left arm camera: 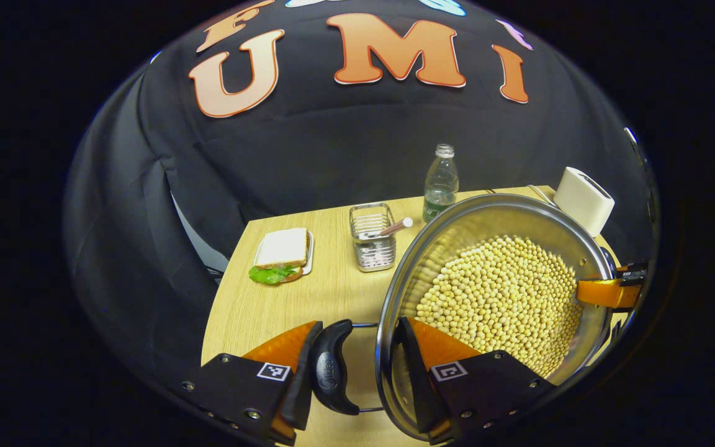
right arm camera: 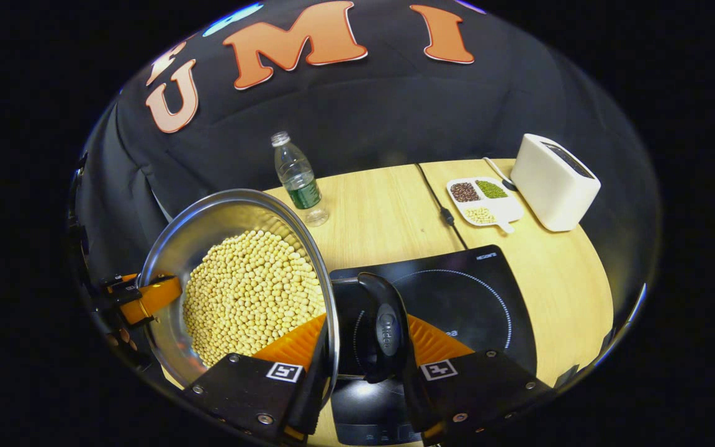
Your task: First push the handle of the pot to place it horizontally, then grasp the pot with both hands and set it on the induction cooktop.
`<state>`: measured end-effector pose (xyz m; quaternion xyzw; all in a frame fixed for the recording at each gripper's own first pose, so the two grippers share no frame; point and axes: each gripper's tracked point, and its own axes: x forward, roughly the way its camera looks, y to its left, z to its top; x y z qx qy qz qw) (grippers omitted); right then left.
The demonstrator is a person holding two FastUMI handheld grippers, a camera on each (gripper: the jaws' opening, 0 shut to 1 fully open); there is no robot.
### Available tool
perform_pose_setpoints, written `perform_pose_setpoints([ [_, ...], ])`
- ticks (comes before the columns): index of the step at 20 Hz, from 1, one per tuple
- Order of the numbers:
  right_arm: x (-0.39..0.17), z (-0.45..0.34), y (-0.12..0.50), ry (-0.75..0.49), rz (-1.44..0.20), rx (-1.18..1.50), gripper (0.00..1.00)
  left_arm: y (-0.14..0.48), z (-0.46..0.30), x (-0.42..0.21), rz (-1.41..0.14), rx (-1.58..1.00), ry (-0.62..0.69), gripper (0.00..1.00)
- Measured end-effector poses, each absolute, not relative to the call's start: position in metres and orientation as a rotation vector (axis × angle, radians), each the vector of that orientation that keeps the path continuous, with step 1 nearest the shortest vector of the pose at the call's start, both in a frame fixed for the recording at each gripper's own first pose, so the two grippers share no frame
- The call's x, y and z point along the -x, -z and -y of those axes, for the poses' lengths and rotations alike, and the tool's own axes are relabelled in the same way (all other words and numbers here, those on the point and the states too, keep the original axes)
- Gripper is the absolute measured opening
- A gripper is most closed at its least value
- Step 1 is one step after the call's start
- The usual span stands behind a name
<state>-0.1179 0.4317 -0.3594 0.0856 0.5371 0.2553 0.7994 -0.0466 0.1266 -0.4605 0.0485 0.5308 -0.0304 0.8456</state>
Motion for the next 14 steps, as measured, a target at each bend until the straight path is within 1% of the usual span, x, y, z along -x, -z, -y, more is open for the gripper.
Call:
perform_pose_setpoints([
  [1, 0.113, -0.422, 0.357, -0.544, -1.145, -0.186, 0.55, 0.46, -0.118, 0.047, -1.117, -0.102, 0.067, 0.63],
  [2, 0.11, -0.414, 0.356, -0.541, -1.141, -0.187, 0.55, 0.458, -0.111, 0.045, -1.114, -0.102, 0.07, 0.63],
  [3, 0.105, -0.405, 0.355, -0.538, -1.136, -0.188, 0.55, 0.453, -0.1, 0.045, -1.112, -0.105, 0.073, 0.67],
  [5, 0.095, -0.393, 0.359, -0.533, -1.133, -0.196, 0.55, 0.453, -0.084, 0.04, -1.105, -0.111, 0.078, 0.67],
  [6, 0.093, -0.386, 0.362, -0.53, -1.132, -0.201, 0.55, 0.451, -0.074, 0.037, -1.104, -0.113, 0.079, 0.63],
  [7, 0.09, -0.379, 0.364, -0.528, -1.133, -0.206, 0.55, 0.448, -0.065, 0.039, -1.104, -0.117, 0.08, 0.67],
  [8, 0.087, -0.372, 0.364, -0.527, -1.132, -0.21, 0.55, 0.446, -0.056, 0.038, -1.104, -0.12, 0.081, 0.67],
  [9, 0.084, -0.364, 0.366, -0.527, -1.133, -0.212, 0.55, 0.443, -0.048, 0.039, -1.106, -0.122, 0.082, 0.63],
  [10, 0.08, -0.359, 0.369, -0.525, -1.133, -0.214, 0.55, 0.442, -0.038, 0.039, -1.108, -0.124, 0.084, 0.67],
  [14, 0.067, -0.334, 0.384, -0.523, -1.146, -0.217, 0.55, 0.444, -0.006, 0.039, -1.122, -0.129, 0.087, 0.67],
])
